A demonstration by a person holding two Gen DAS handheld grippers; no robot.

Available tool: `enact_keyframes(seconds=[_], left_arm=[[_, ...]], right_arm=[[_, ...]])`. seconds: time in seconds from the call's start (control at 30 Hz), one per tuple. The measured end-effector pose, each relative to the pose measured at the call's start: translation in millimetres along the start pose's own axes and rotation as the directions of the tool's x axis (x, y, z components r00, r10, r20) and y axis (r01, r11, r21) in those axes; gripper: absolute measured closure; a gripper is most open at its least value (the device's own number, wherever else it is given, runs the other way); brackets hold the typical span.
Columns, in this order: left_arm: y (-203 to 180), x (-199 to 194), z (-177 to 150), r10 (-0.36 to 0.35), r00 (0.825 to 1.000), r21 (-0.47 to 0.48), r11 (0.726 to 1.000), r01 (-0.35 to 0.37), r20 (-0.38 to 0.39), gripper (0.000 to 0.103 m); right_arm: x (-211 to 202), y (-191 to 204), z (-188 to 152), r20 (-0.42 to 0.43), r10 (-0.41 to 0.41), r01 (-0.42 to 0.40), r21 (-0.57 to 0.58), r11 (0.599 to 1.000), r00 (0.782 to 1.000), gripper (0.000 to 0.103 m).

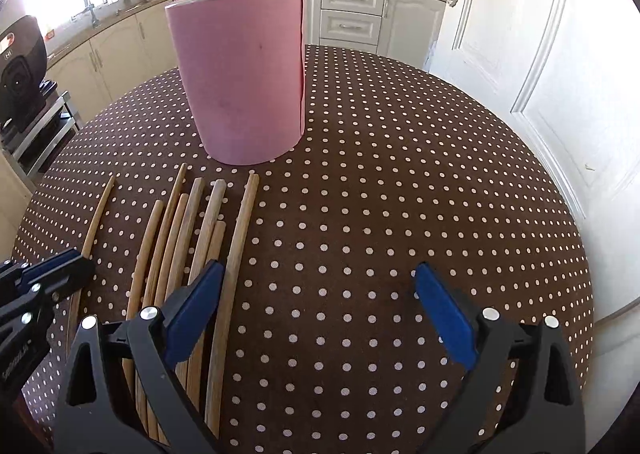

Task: Organize utensils

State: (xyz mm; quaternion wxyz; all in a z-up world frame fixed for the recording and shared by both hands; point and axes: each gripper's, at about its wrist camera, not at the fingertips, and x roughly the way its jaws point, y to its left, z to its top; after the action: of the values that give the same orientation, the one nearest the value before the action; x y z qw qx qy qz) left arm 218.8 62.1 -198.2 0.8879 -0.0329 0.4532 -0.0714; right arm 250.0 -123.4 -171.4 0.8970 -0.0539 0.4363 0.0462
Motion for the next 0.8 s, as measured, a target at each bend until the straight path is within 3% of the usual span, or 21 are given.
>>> enact_keyframes(seconds=[0.17,0.5,0.6,0.8], left_arm=[[4.3,-1.3,0.2,-0.005,1.000,-0.052,0.999,0.005,-0.014,0.091],[-0.9,6.1,10.0,0.086,0.996,-0.143,0.986,-0.088,-0.019,0.090],[-1.4,10.0,13.5,0.093,0.995,-0.167,0.981,-0.097,-0.028,0.090],[2.6,13.8,17.9,0.094,0.995,-0.174,0.980,-0.099,-0.036,0.090]], right_arm=[[-1.0,1.0,0.6,-0.008,0.018,-0.018,-0.001,1.000,1.000,0.022],[-7.8,18.3,1.5,-0.017,0.053,-0.054,-0.046,0.997,0.998,0.050],[-9.7,18.7,-0.2,-0.023,0.067,-0.068,-0.047,0.997,0.997,0.060],[-12.7,9.0,-1.8,-0.026,0.088,-0.089,-0.030,0.996,0.996,0.091]])
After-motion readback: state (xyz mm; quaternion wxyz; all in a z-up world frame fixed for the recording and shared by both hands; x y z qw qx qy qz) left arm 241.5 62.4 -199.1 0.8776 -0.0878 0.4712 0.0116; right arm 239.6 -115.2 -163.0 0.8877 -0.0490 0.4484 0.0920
